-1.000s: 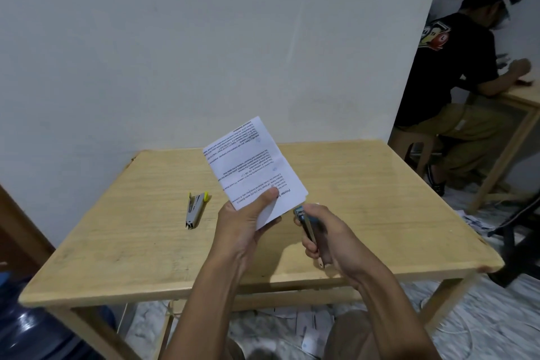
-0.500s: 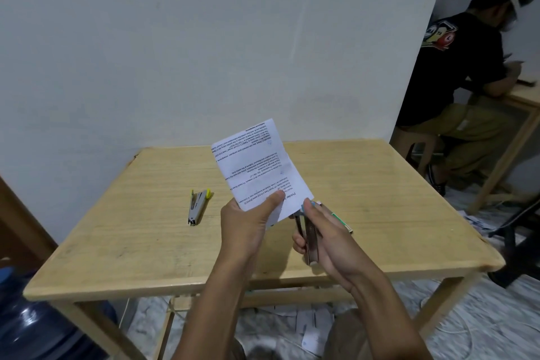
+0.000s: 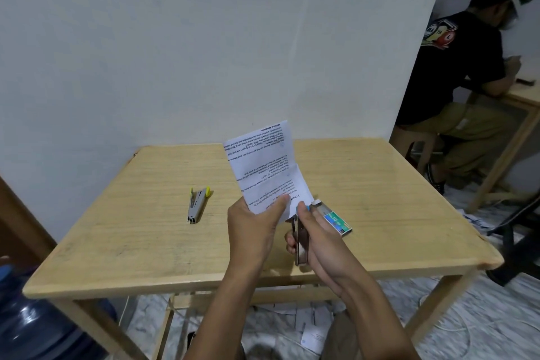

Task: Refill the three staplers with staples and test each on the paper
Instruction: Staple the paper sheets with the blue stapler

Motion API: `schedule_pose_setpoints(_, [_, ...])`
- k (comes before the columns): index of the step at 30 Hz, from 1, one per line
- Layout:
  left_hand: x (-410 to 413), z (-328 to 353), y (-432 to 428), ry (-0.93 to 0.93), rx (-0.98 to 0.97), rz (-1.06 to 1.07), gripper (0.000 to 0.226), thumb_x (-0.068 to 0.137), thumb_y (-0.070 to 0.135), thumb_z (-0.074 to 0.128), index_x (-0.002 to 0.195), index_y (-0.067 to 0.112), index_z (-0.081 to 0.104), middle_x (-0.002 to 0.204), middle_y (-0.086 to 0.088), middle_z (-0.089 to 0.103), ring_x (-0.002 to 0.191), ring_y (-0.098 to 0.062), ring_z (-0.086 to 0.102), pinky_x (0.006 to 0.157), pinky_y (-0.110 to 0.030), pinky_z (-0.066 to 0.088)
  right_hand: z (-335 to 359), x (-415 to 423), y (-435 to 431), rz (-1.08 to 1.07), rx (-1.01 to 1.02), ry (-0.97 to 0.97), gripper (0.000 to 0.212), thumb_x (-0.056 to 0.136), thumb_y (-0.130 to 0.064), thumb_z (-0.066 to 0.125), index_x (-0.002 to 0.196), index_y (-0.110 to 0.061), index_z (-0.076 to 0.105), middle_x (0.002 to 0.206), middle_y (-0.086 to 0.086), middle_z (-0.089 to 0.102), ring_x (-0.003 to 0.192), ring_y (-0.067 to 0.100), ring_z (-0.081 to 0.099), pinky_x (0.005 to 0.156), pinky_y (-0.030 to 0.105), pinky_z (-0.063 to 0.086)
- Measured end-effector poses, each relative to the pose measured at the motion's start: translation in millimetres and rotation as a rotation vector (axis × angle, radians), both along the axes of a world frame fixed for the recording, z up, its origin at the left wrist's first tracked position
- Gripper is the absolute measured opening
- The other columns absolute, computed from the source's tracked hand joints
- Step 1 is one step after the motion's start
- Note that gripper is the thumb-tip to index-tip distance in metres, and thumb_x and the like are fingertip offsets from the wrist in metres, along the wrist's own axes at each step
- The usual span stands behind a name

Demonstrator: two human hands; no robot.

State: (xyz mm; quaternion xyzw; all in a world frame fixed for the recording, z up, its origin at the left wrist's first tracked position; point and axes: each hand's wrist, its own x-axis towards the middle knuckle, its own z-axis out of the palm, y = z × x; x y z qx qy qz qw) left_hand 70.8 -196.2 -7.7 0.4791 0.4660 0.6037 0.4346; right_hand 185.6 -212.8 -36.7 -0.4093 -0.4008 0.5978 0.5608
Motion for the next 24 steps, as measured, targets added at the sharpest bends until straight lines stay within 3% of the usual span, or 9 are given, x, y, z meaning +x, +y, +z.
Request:
schedule_pose_setpoints(5, [-2,0,1,0.052,-0.035,-0.098,0.021,0.074,0.003,0.082,0.092,0.014,0.076,0.084,0.003,0.078,0.076,-0.011,0.074,0.060,-0.018,0.052,0,2,2,0.014,-0.016,0.126,0.048,0.086,-0.042,0.059,0.126,-0.016,0.058,0.098,0.006,0.063,0.060,0.012,0.051,0.058,0.027,0.043])
schedule_pose_setpoints(12, [1,1,1,0.003,-0.009,-0.007,0.017,0.075,-0.001,0.078,0.090,0.006,0.075,0.079,-0.002,0.077,0.066,-0.008,0.070,0.056,-0.018,0.051,-5,0,0,0.029,-0.020,0.073,0.035,0.085,-0.043,0.060,0.105,-0.015,0.058,0.089,0.000,0.058,0.063,0.014,0.052,0.060,0.027,0.042])
schedule_pose_setpoints(17, [-1,2,0,0.043,-0.032,-0.116,0.011,0.077,-0.001,0.077,0.087,0.004,0.074,0.068,0.002,0.073,0.054,-0.003,0.061,0.051,-0.017,0.047,-5,-2,-1,0.012,-0.002,0.033,0.034,0.086,-0.044,0.061,0.106,-0.017,0.063,0.092,0.000,0.060,0.064,0.012,0.052,0.063,0.028,0.042])
schedule_pose_setpoints(20, [-7,1,3,0.030,-0.109,-0.135,0.015,0.077,0.006,0.080,0.091,0.008,0.075,0.079,-0.002,0.077,0.062,-0.010,0.066,0.056,-0.023,0.051,-5,-1,0,-0.017,-0.003,0.095,0.034,0.084,-0.041,0.061,0.107,-0.015,0.064,0.089,0.003,0.062,0.063,0.013,0.052,0.060,0.026,0.043])
schedule_pose_setpoints(24, [-11,-1,3,-0.013,-0.181,-0.163,0.022,0.076,0.008,0.081,0.097,0.013,0.076,0.090,-0.003,0.078,0.087,-0.026,0.073,0.078,-0.039,0.059,-5,0,0,-0.009,-0.002,0.145,0.037,0.087,-0.037,0.060,0.116,-0.013,0.064,0.091,0.006,0.062,0.064,0.013,0.054,0.058,0.025,0.046])
